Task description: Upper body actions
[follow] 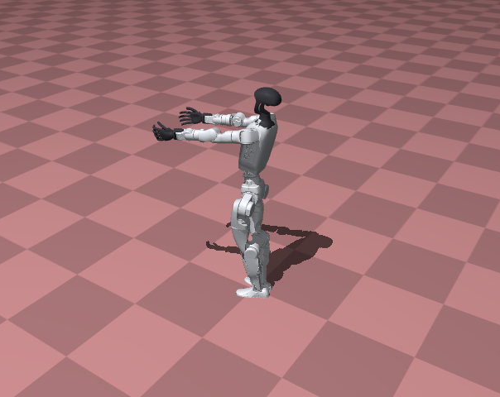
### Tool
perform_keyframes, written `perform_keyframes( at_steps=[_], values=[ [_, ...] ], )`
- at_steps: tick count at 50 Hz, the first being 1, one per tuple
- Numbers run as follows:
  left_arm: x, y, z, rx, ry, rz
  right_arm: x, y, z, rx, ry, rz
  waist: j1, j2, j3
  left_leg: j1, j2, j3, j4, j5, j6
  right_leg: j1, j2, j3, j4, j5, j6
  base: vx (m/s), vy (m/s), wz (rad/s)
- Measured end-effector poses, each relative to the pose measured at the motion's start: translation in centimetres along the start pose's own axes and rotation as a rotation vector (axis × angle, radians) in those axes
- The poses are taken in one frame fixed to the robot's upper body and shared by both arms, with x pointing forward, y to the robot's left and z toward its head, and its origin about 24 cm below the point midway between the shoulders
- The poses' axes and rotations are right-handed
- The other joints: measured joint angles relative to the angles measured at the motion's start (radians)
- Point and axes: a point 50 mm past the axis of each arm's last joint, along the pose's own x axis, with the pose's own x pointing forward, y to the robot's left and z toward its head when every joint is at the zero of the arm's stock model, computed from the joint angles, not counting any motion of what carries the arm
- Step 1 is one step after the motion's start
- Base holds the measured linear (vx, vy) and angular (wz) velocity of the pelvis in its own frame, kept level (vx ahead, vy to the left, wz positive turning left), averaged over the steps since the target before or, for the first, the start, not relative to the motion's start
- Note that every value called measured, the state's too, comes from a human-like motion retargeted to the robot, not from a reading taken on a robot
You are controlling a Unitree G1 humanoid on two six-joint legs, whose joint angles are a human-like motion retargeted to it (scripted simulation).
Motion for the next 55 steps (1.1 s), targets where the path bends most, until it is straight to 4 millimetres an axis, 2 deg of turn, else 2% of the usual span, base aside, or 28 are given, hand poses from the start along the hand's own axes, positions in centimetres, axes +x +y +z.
perform_keyframes(
  at_steps=[15, 19, 22, 25, 27, 29, 32, 35, 37, 41, 44, 47, 49, 50, 52, 53, 55],
  values=[
    [0.0, 0.5, 0.1, -0.047, -0.012, 0.014, 0.0, 0.0, -0.4, 0.015, 0.002, -0.005, -0.003, 0.004, 0.013, -0.011, -0.001, -0.003, -0.001, 0.007, 0.0, -0.01, -0.003, -0.003, 0.0, 0.005, -0.002, 0.0, 0.0, 0.0],
    [0.0, 0.5, 0.0, -0.039, -0.025, 0.0, 0.0, 0.7, -0.8, -0.011, -0.021, 0.017, -0.009, 0.004, 0.028, -0.009, -0.002, -0.005, 0.0, 0.008, 0.0, -0.008, -0.003, -0.002, 0.0, 0.004, -0.002, 0.0, 0.0, 0.0],
    [0.0, 0.0, -0.2, 0.056, -0.082, -0.068, -0.2, 2.6, -1.6, -0.06, -0.09, 0.101, -0.013, 0.01, 0.037, -0.009, -0.002, -0.002, 0.0, 0.007, -0.001, -0.009, -0.002, 0.002, 0.0, 0.005, -0.003, 0.0, 0.0, 0.0],
    [-0.8, 0.3, -0.4, 0.242, -0.194, -0.232, -1.1, 4.5, -2.5, -0.144, -0.19, 0.26, -0.022, 0.022, 0.047, -0.003, -0.002, 0.003, -0.005, 0.006, -0.001, -0.01, -0.001, 0.007, -0.001, 0.006, -0.005, 0.02, 0.01, -0.04],
    [-1.8, 2.0, -1.1, 0.369, -0.263, -0.285, -2.1, 4.9, -3.5, -0.196, -0.253, 0.322, -0.028, 0.028, 0.06, 0.003, -0.001, 0.008, -0.008, 0.006, -0.001, -0.008, 0.001, 0.012, -0.001, 0.007, -0.005, 0.08, 0.01, -0.13],
    [-3.1, 3.7, -2.7, 0.45, -0.323, -0.239, -3.3, 4.9, -5.2, -0.237, -0.3, 0.323, -0.034, 0.029, 0.077, 0.008, 0.0, 0.012, -0.01, 0.005, -0.002, -0.006, 0.002, 0.016, 0.0, 0.007, -0.005, 0.03, -0.01, -0.06],
    [-5.5, 6.0, -5.9, 0.454, -0.429, -0.094, -6.0, 3.9, -9.6, -0.272, -0.329, 0.252, -0.039, 0.029, 0.103, 0.014, 0.002, 0.014, -0.012, 0.004, -0.003, -0.004, 0.003, 0.019, 0.001, 0.008, -0.005, 0.08, -0.03, -0.05],
    [-8.0, 7.6, -11.2, 0.36, -0.435, 0.041, -9.6, 2.4, -15.9, -0.309, -0.239, 0.179, -0.038, 0.023, 0.121, 0.014, 0.001, 0.013, -0.015, 0.004, -0.004, -0.006, 0.001, 0.018, 0.0, 0.008, -0.003, 0.04, -0.01, 0.01],
    [-9.6, 8.6, -15.9, 0.347, -0.293, 0.069, -12.4, 1.4, -20.9, -0.351, -0.068, 0.165, -0.032, 0.021, 0.126, 0.012, 0.0, 0.01, -0.018, 0.005, -0.005, -0.009, -0.001, 0.016, -0.001, 0.008, -0.002, 0.03, 0.0, 0.02],
    [-13.9, 10.1, -26.0, 0.418, 0.145, 0.043, -19.0, -0.6, -30.5, -0.441, 0.407, 0.134, -0.026, 0.016, 0.124, 0.003, -0.001, 0.003, -0.023, 0.01, -0.006, -0.016, -0.004, 0.01, -0.002, 0.008, 0.0, 0.05, -0.02, 0.07],
    [-17.7, 10.8, -31.7, 0.451, 0.468, -0.002, -25.3, -2.6, -35.9, -0.501, 0.848, 0.165, -0.023, 0.019, 0.131, -0.002, 0.001, 0.002, -0.024, 0.013, -0.005, -0.021, -0.003, 0.009, -0.004, 0.01, 0.0, 0.0, 0.0, 0.0],
    [-22.7, 11.6, -36.4, 0.479, 0.852, -0.048, -33.1, -5.1, -38.4, -0.511, 1.378, 0.254, -0.02, 0.022, 0.14, -0.003, 0.002, 0.0, -0.025, 0.015, -0.004, -0.021, -0.002, 0.007, -0.005, 0.011, 0.001, 0.0, 0.0, 0.0],
    [-27.0, 12.1, -38.6, 0.481, 1.207, -0.082, -37.6, -6.3, -38.5, -0.431, 1.716, 0.295, -0.011, 0.02, 0.15, -0.003, 0.001, -0.003, -0.025, 0.016, -0.002, -0.019, -0.002, 0.004, -0.005, 0.012, 0.001, 0.0, 0.0, 0.0],
    [-29.3, 12.3, -39.1, 0.463, 1.404, -0.108, -39.5, -6.5, -38.3, -0.363, 1.857, 0.3, -0.005, 0.018, 0.157, -0.002, 0.0, -0.006, -0.024, 0.017, -0.002, -0.016, -0.003, 0.001, -0.006, 0.012, 0.001, -0.01, -0.01, -1.1],
    [-32.9, 12.5, -39.5, 0.322, 1.695, -0.184, -41.5, -6.2, -38.2, -0.232, 1.967, 0.306, 0.114, 0.007, 0.172, 0.01, 0.027, 0.104, -0.03, 0.004, -0.012, -0.025, 0.0, 0.113, 0.016, 0.008, 0.017, -0.01, -0.05, -1.72],
    [-34.1, 12.4, -39.6, 0.234, 1.762, -0.206, -41.9, -5.8, -38.3, -0.168, 1.954, 0.294, 0.096, 0.003, 0.18, 0.008, 0.023, 0.085, -0.027, 0.007, -0.011, -0.021, -0.004, 0.094, 0.012, 0.009, 0.017, 0.01, -0.08, -0.33],
    [-35.8, 11.9, -40.0, 0.072, 1.762, -0.195, -41.8, -5.0, -38.7, -0.066, 1.862, 0.246, 0.092, -0.008, 0.194, 0.01, 0.019, 0.09, -0.025, 0.008, -0.012, -0.024, -0.002, 0.098, 0.015, 0.011, 0.008, 0.04, -0.08, 0.13]
  ],
)
